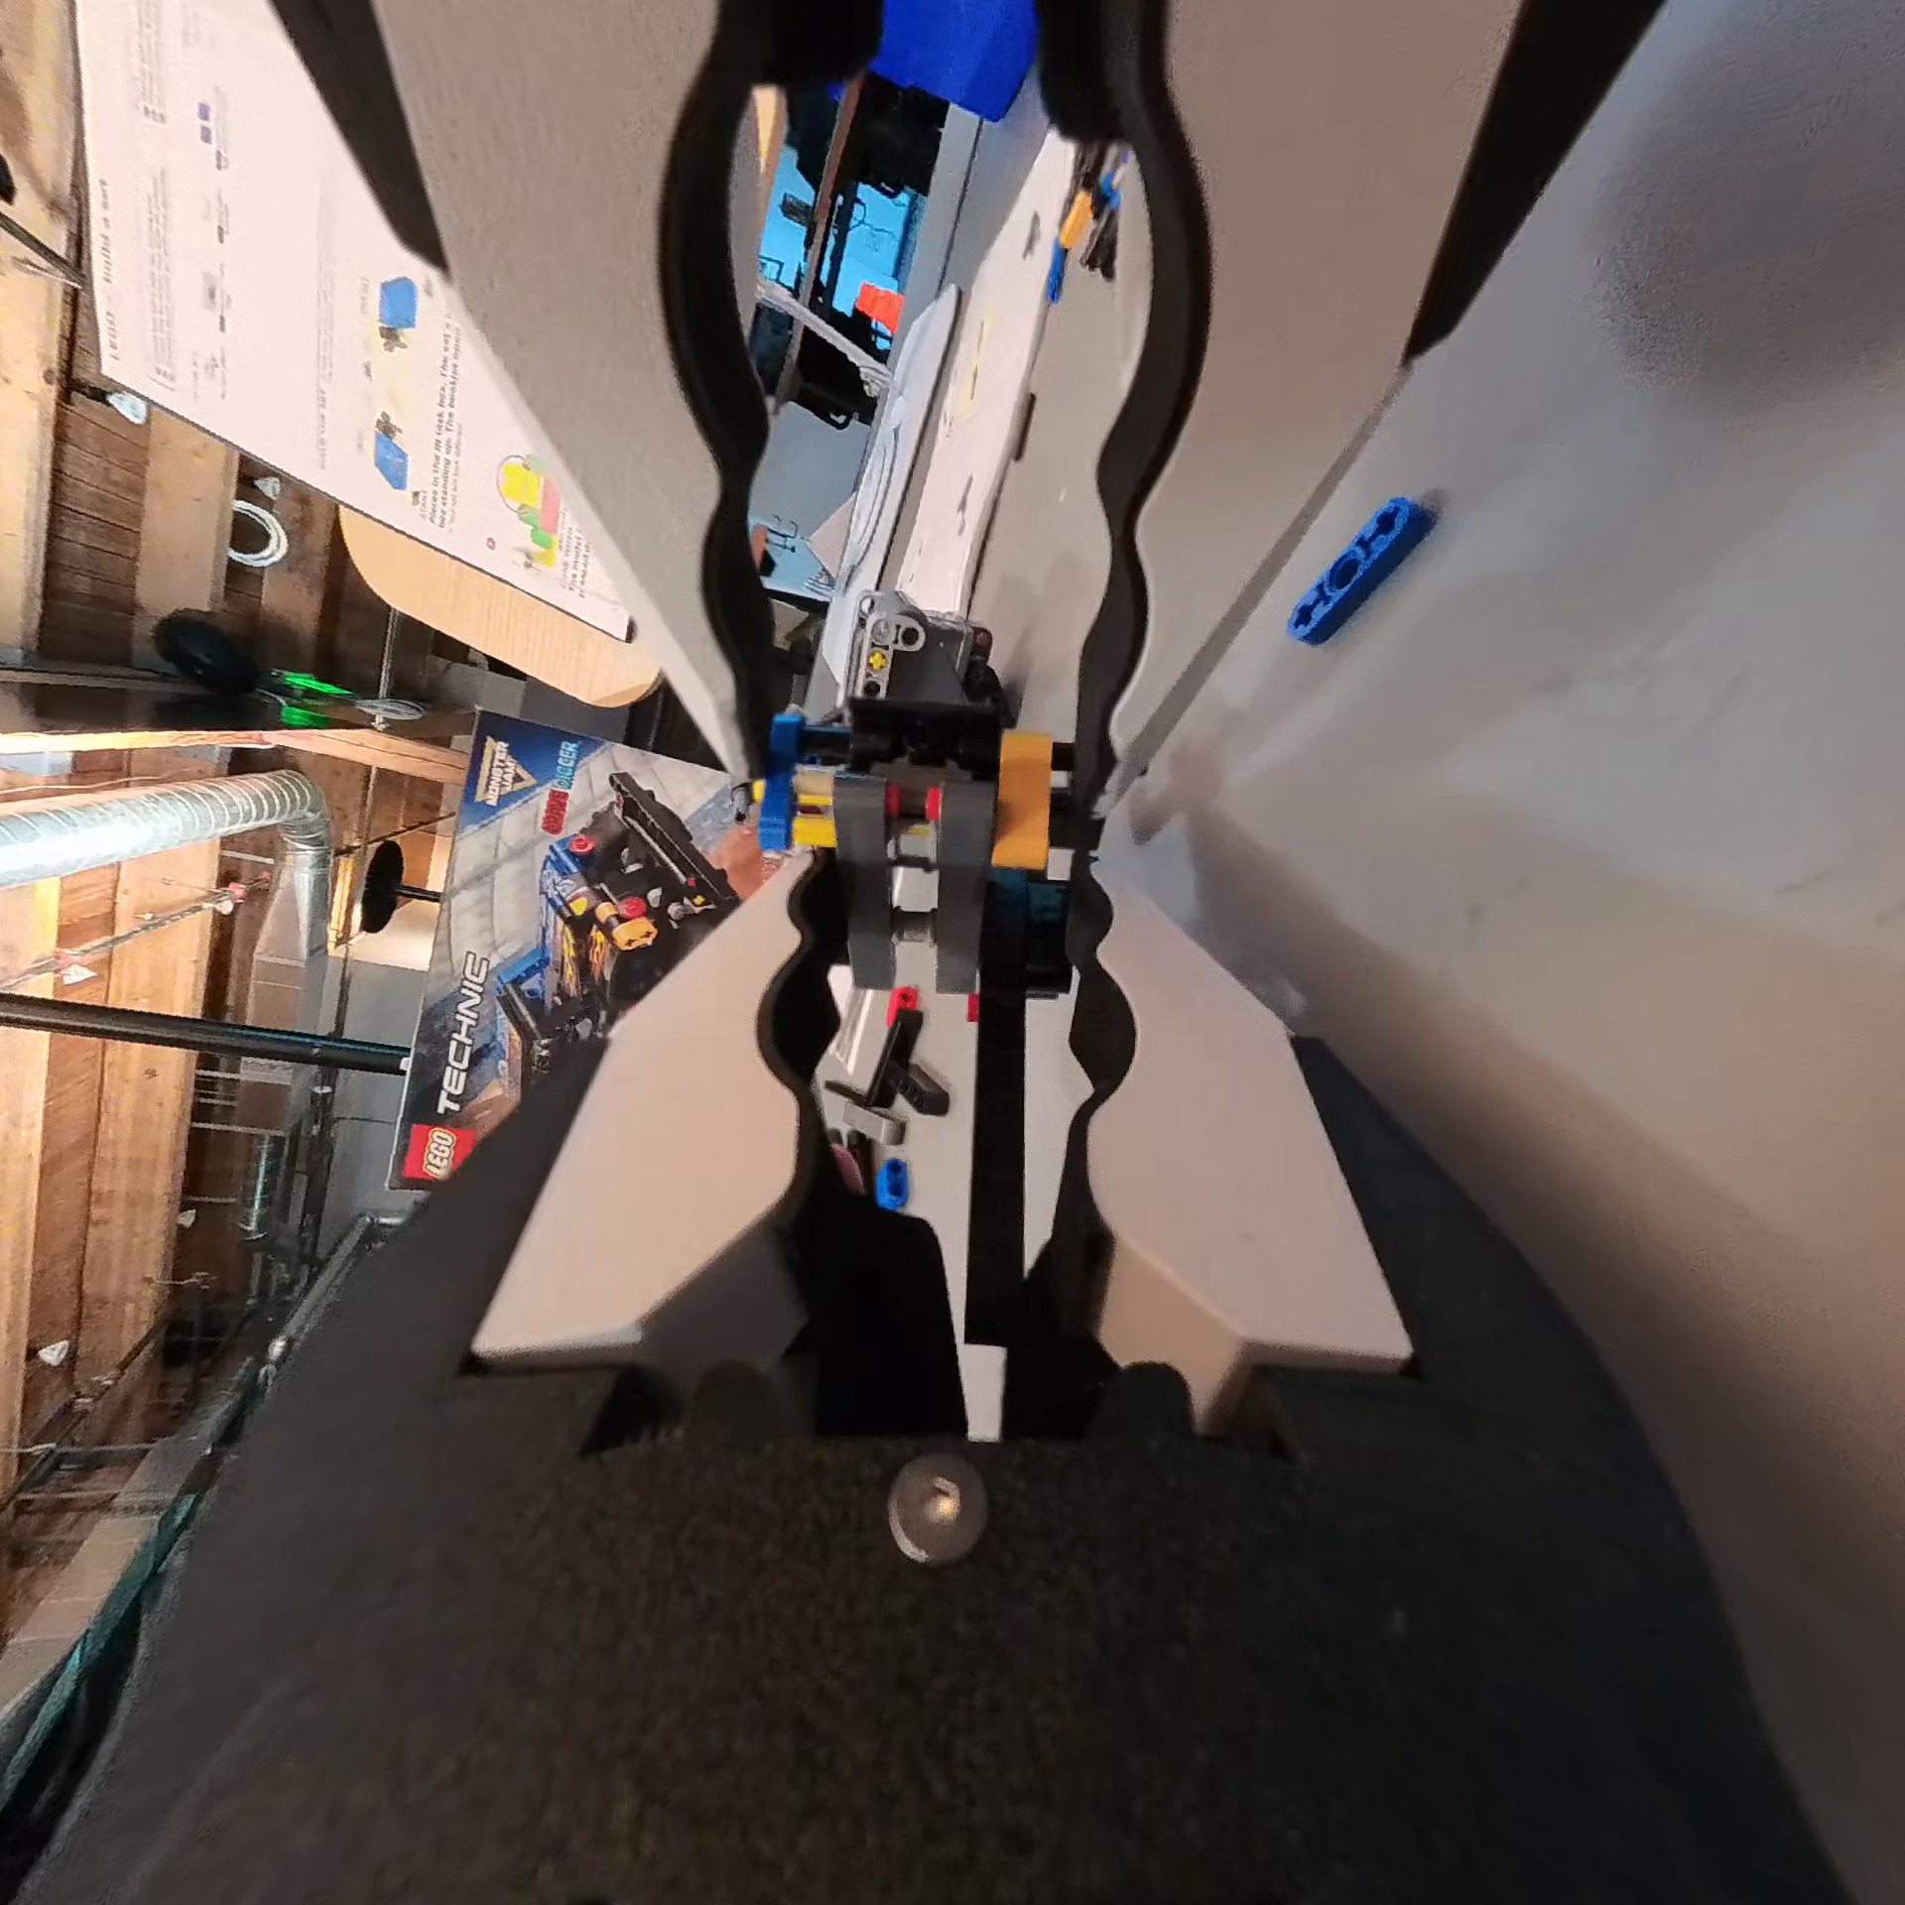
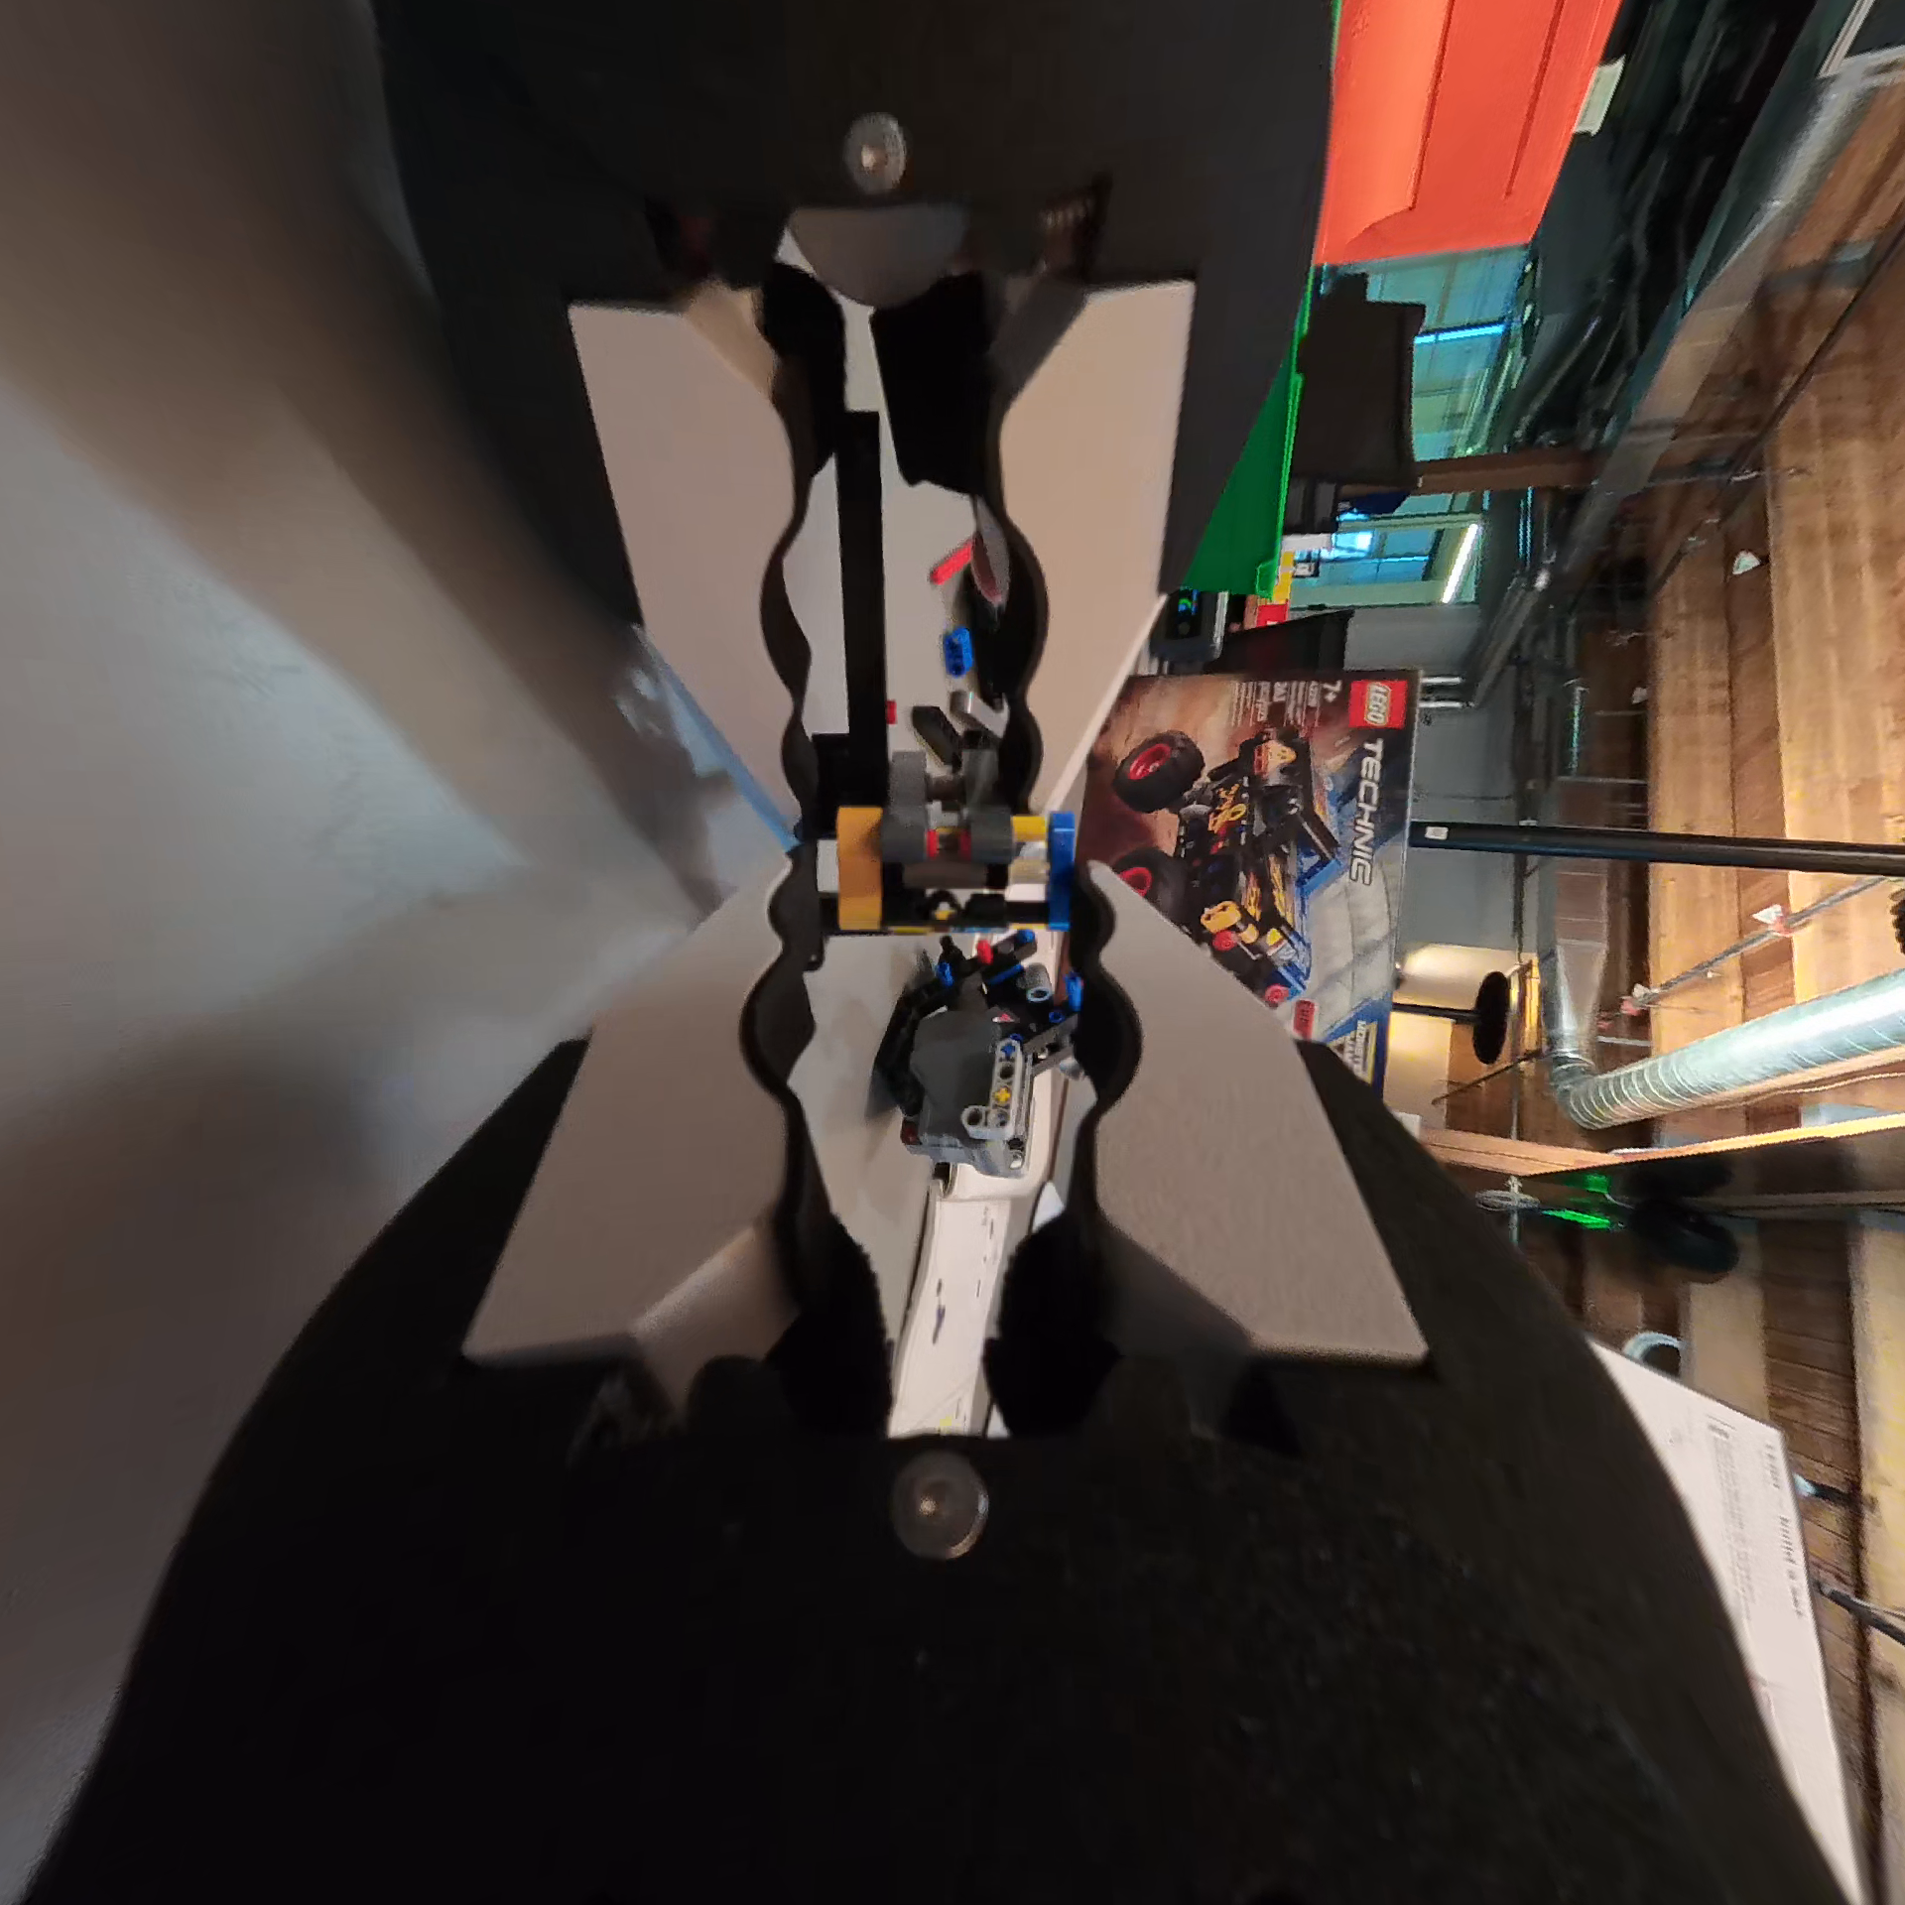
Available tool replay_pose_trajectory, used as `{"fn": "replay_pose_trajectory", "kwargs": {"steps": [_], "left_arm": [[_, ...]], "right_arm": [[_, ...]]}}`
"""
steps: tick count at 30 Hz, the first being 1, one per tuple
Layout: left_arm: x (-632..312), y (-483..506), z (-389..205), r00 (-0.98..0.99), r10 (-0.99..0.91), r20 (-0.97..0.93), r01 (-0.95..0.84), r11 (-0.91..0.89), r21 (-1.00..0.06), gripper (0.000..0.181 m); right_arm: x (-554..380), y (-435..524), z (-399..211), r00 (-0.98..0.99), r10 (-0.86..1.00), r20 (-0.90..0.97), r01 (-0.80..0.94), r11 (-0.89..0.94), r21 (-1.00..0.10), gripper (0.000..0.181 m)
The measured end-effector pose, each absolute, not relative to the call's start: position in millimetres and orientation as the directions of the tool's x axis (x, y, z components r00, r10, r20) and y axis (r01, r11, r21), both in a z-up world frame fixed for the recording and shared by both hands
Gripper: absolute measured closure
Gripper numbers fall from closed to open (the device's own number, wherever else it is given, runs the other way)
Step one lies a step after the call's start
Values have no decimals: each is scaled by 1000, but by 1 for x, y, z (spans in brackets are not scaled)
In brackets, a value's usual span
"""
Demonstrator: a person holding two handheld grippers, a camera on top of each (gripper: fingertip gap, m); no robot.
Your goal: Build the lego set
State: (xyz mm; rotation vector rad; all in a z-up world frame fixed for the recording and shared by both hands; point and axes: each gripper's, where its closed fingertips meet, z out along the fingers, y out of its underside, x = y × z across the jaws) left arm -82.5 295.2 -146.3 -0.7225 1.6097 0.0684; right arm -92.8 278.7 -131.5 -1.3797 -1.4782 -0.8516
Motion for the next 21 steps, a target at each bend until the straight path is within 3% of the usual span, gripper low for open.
{"fn": "replay_pose_trajectory", "kwargs": {"steps": [14, 21], "left_arm": [[-82, 294, -145, 7, -360, -933, -501, 807, -314, 140], [-82, 294, -147, 0, -398, -917, -499, 795, -345, 140]], "right_arm": [[-88, 285, -132, 9, 329, 944, 993, 106, -46, 136], [-85, 285, -133, 9, 348, 937, 995, 91, -44, 137]]}}
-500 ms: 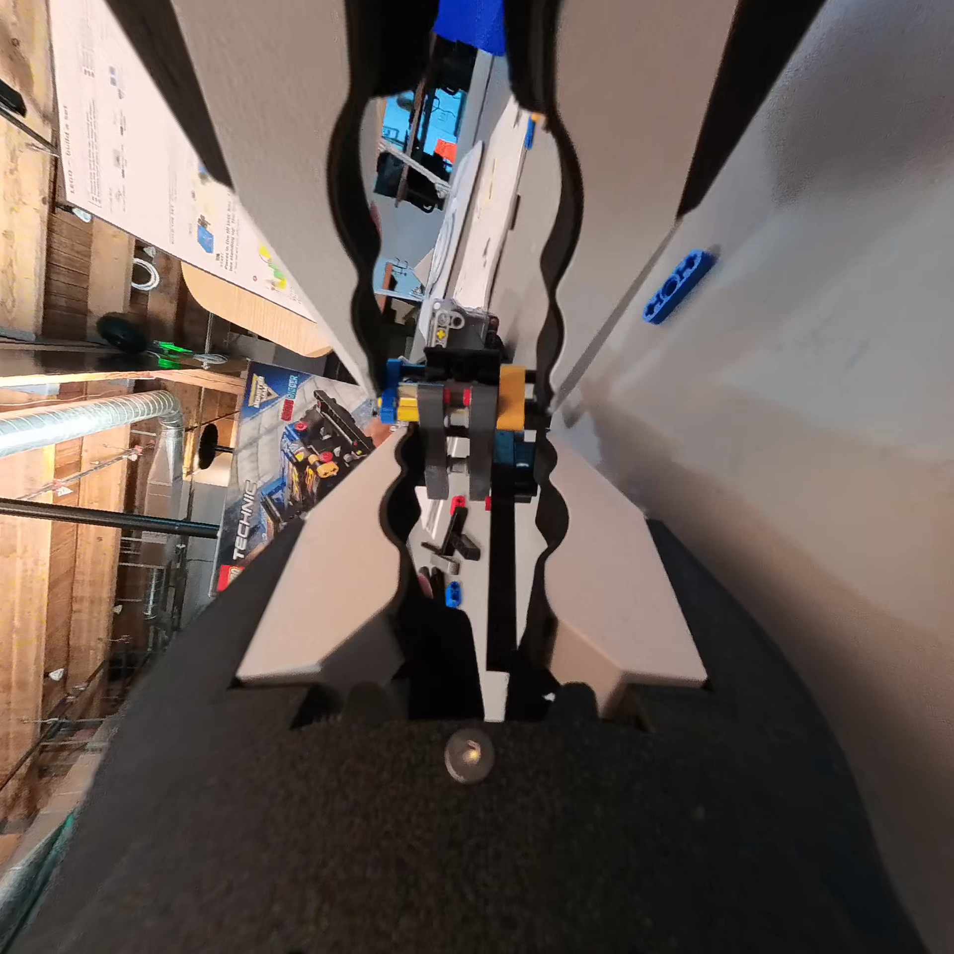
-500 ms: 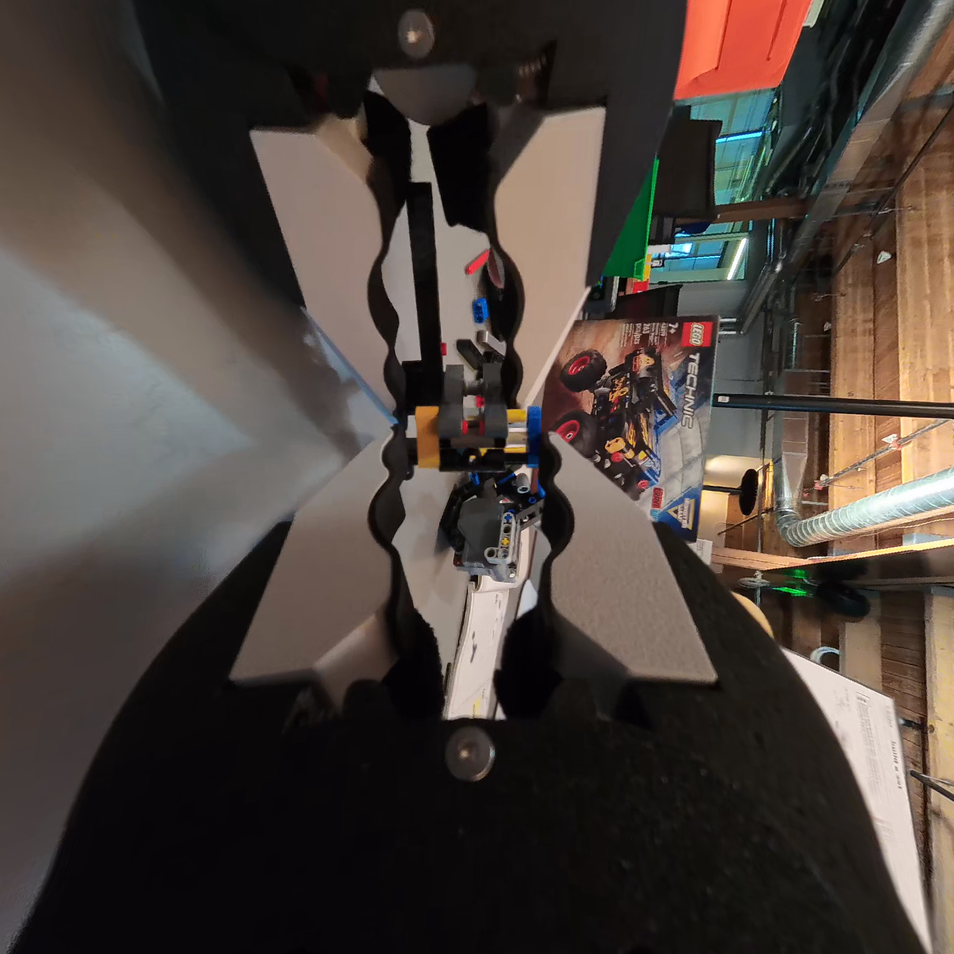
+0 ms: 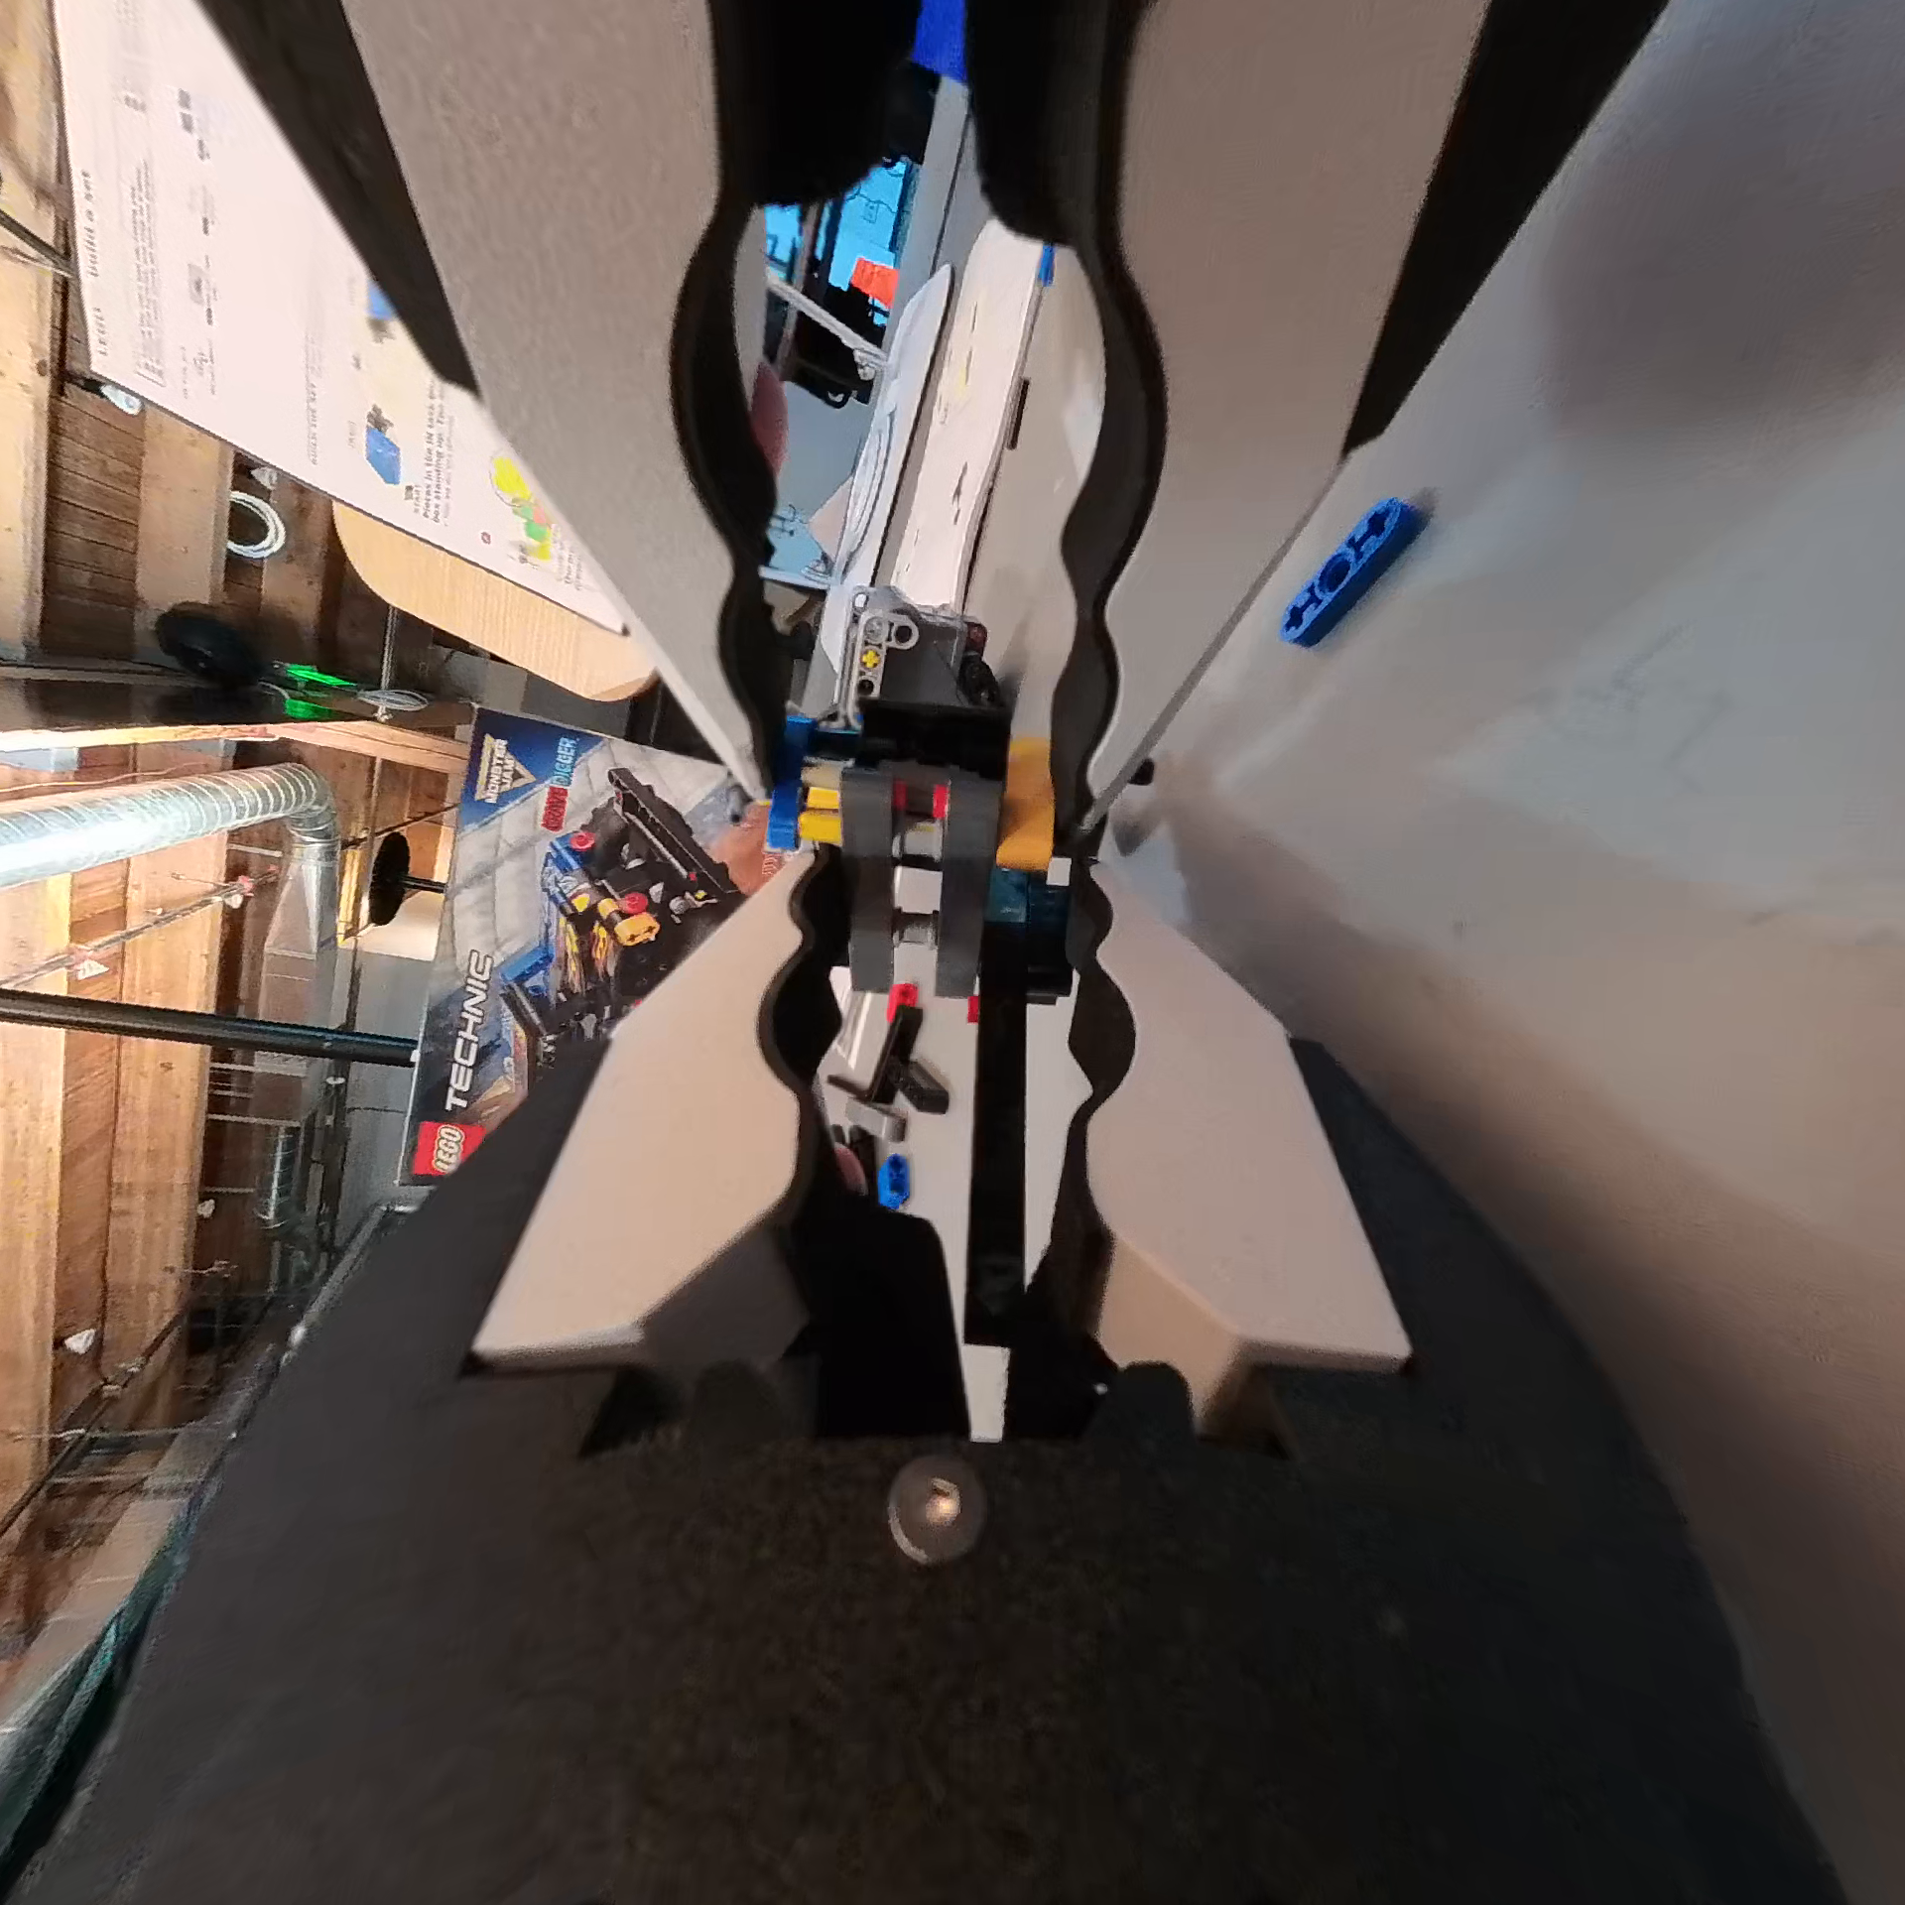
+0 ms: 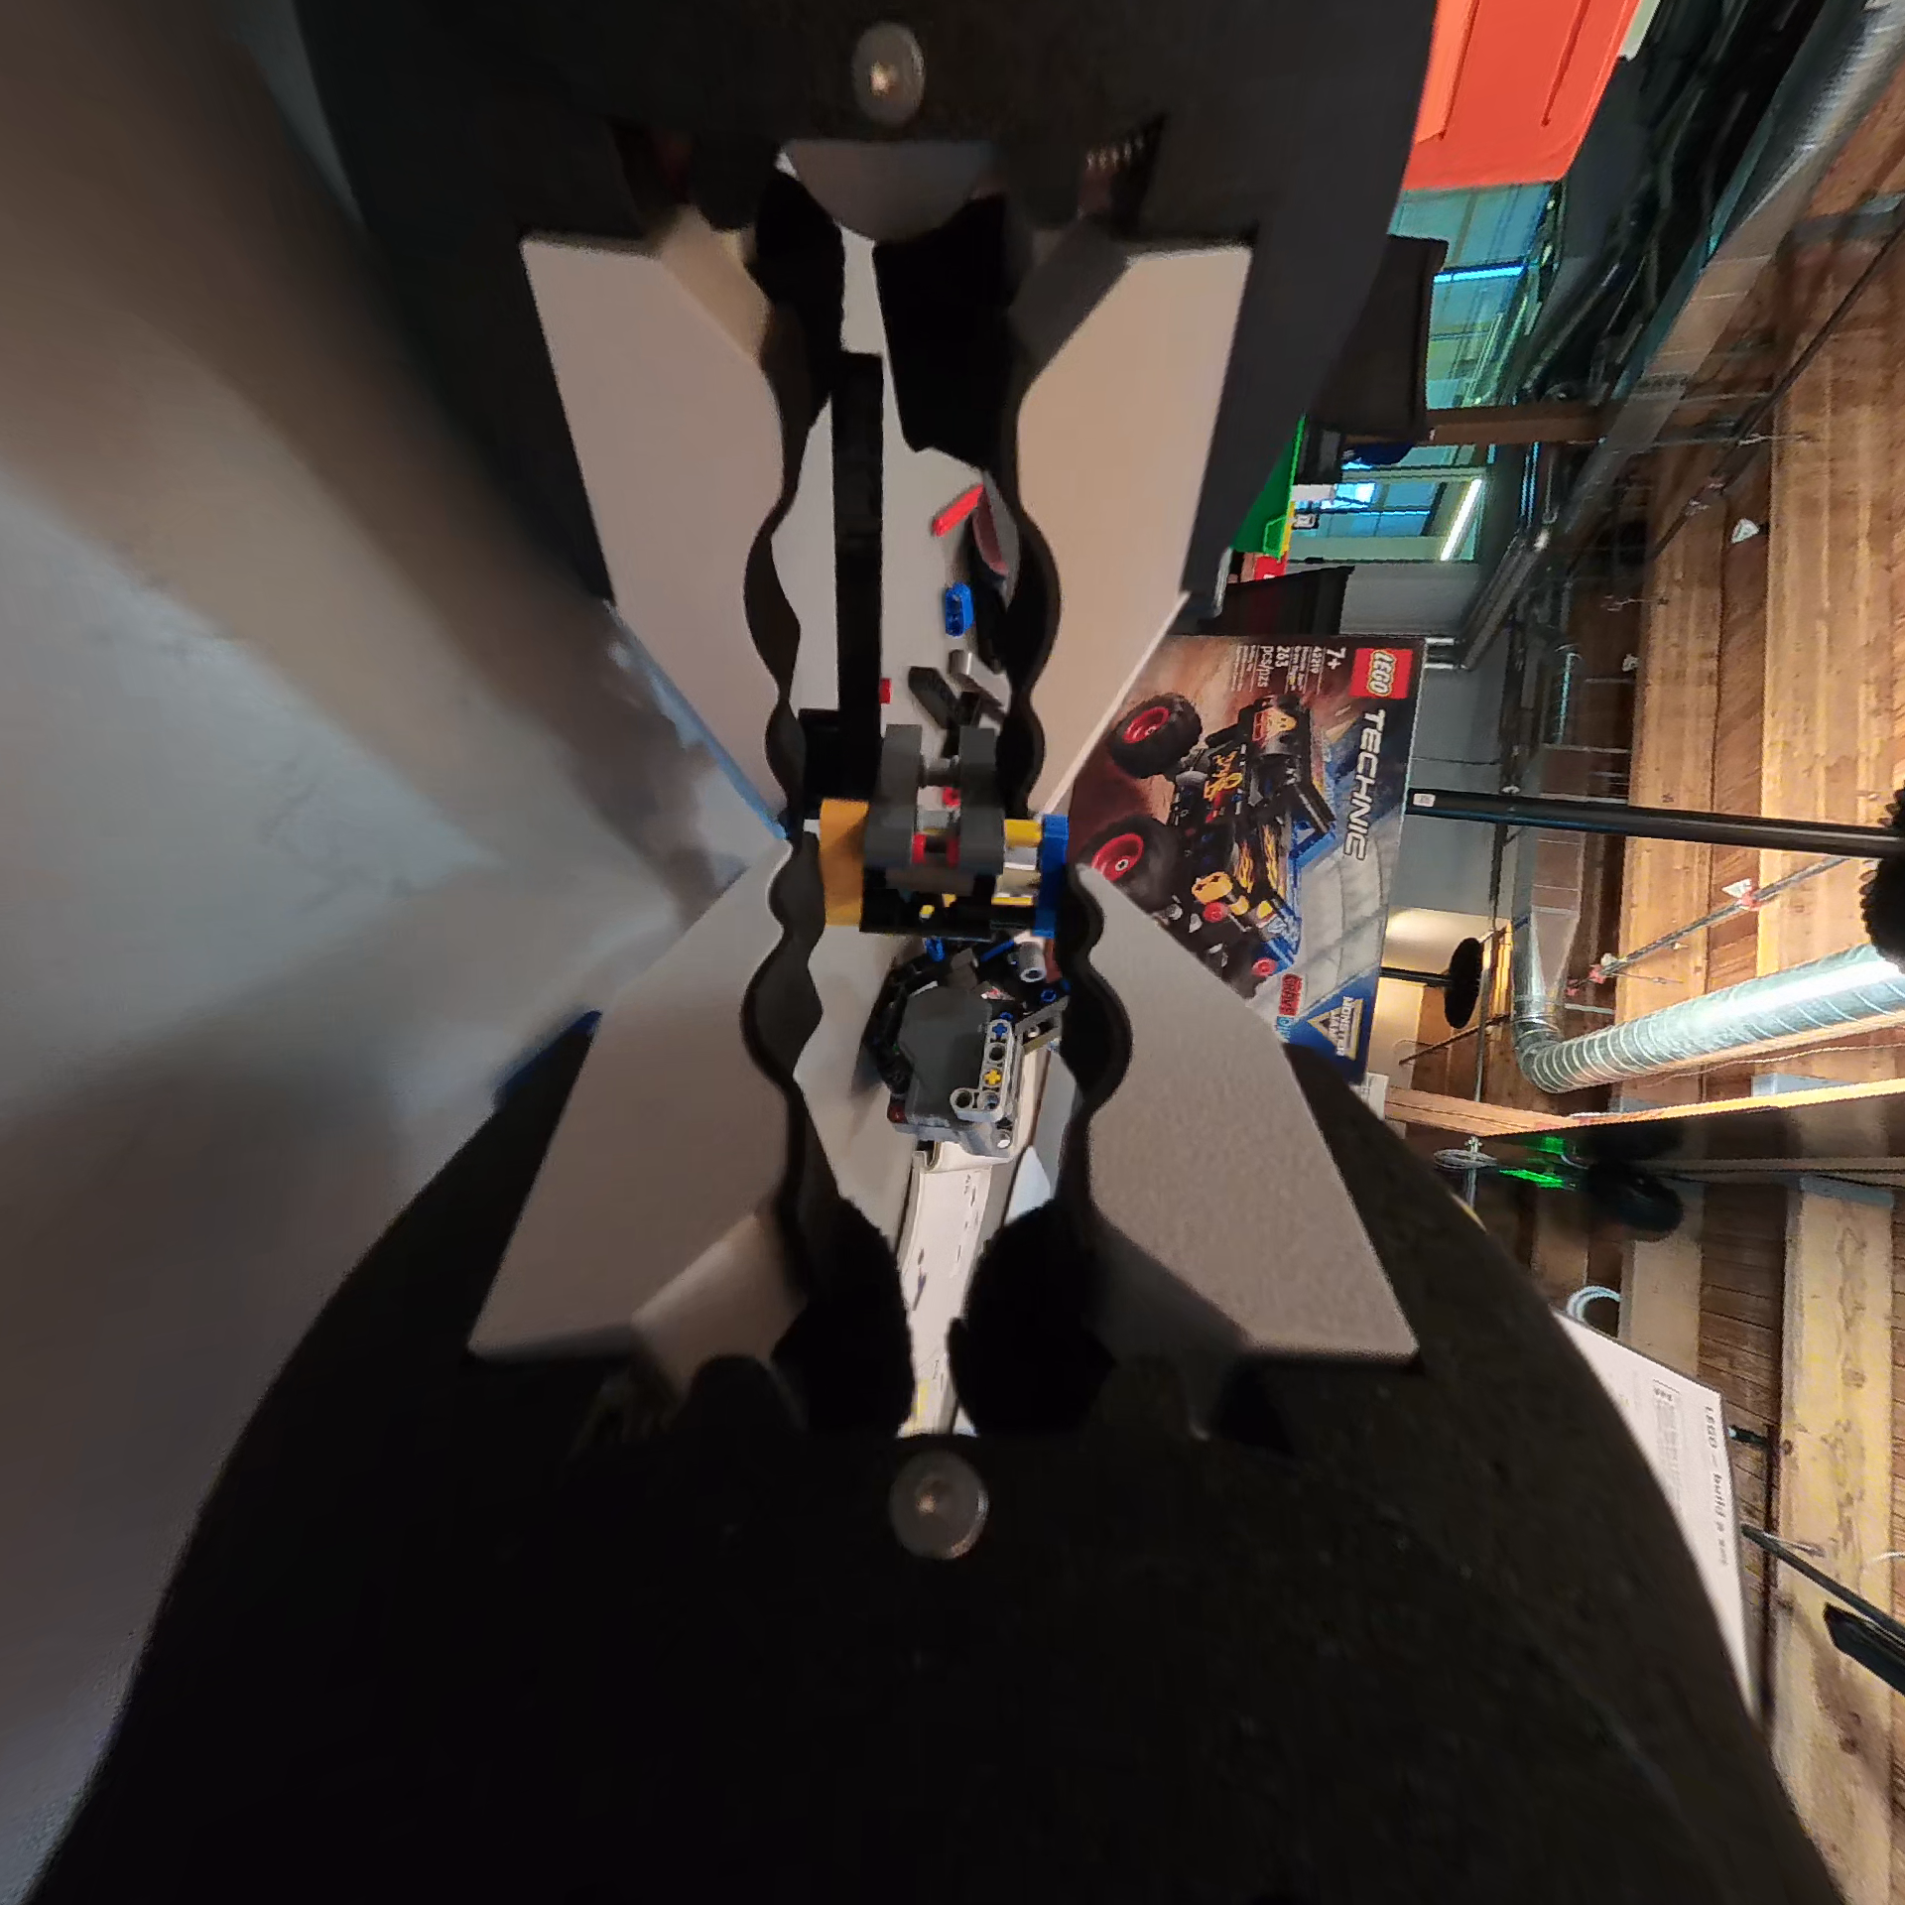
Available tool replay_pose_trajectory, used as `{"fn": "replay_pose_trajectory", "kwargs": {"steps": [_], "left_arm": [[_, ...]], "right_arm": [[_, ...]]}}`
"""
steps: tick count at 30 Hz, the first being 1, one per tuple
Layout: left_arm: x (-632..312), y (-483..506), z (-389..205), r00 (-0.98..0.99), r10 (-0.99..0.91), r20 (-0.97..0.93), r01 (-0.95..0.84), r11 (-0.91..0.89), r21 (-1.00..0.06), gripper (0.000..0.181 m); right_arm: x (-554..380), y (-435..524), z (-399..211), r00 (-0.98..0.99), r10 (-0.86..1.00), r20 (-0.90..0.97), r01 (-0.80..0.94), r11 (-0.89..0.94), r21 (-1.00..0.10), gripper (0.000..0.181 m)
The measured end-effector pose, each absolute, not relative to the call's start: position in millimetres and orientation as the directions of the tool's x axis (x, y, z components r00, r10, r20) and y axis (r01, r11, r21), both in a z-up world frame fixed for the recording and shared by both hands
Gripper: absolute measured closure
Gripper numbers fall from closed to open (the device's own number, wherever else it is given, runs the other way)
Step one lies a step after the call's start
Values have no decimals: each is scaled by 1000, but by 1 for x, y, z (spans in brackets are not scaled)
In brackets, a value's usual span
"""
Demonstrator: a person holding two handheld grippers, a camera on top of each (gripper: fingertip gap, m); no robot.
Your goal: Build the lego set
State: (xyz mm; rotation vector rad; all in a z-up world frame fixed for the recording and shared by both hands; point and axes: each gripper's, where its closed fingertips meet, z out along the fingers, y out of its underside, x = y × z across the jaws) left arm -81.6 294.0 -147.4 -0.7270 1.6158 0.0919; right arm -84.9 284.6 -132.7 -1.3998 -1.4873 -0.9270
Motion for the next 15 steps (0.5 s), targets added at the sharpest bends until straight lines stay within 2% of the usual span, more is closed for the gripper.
{"fn": "replay_pose_trajectory", "kwargs": {"steps": [12, 15], "left_arm": [[-81, 292, -149, -12, -414, -910, -496, 793, -354, 141], [-82, 292, -148, -3, -419, -908, -493, 790, -364, 141]], "right_arm": [[-85, 282, -133, -71, 326, 943, 992, 124, 31, 138], [-86, 282, -132, -51, 328, 943, 991, 130, 8, 138]]}}
